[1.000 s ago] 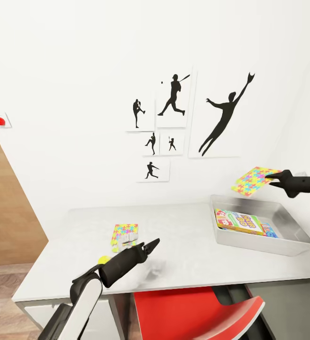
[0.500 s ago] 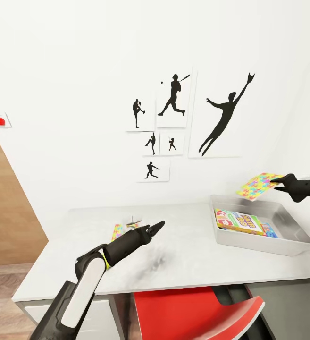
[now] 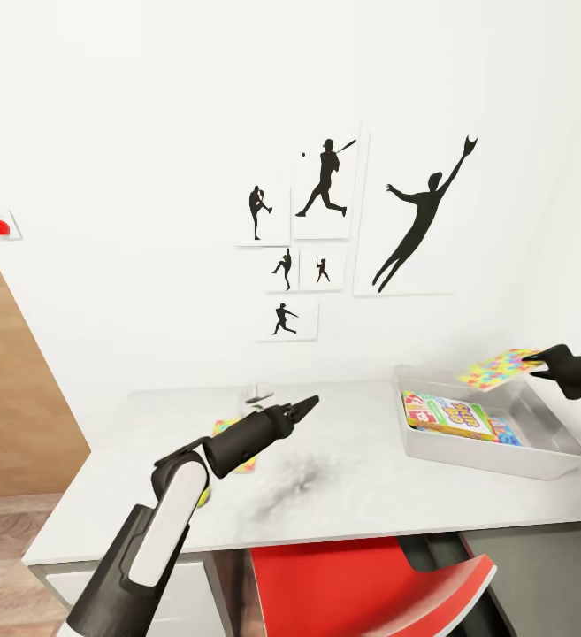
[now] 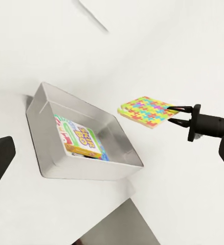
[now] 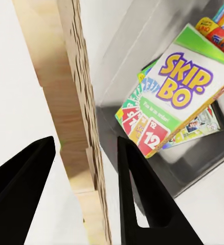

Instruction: Put all the toys in the child's room - the three board games (two on the bed and one on the table), the two jigsaw puzzles on the table, and the tennis ball on the table - inside the toy box on the table in the child's room.

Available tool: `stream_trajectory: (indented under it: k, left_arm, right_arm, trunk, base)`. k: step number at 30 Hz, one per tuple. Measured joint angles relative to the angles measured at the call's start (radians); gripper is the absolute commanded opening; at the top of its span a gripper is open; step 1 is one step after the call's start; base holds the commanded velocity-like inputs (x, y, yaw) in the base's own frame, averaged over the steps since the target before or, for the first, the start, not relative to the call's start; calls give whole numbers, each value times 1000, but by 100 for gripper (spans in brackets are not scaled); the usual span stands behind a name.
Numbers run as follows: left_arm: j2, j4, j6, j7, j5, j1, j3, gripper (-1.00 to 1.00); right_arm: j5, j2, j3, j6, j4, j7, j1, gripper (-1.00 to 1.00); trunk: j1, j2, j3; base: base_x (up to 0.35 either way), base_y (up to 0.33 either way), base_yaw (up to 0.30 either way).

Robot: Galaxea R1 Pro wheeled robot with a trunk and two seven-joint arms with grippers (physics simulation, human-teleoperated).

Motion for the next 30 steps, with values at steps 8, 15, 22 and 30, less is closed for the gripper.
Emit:
stream_trajectory:
  k: [8, 15, 22, 30]
  left_arm:
    - [-13, 5, 1, 2, 0, -7, -1, 100]
    - [-16, 10, 2, 3, -1, -10, -1, 100]
    - [-17, 23, 2, 5, -2, -12, -1, 100]
    - [-18, 29, 1, 5, -1, -13, -1, 100]
  right_arm:
    - [-12, -7, -40, -26, -1, -16, 25, -100]
    - [-18, -5, -80, -40, 2, -21, 32, -100]
    - [-22, -1, -99, -52, 4, -25, 33, -100]
    - [-25, -3, -179, -62, 5, -35, 28, -100]
  trunk:
    - [0, 0, -3]
    - [0, 0, -12]
    - [0, 0, -22]
    - [0, 0, -35]
  base:
    - [0, 0, 0]
    - [0, 0, 0]
    - [0, 0, 0]
    - [0, 0, 0]
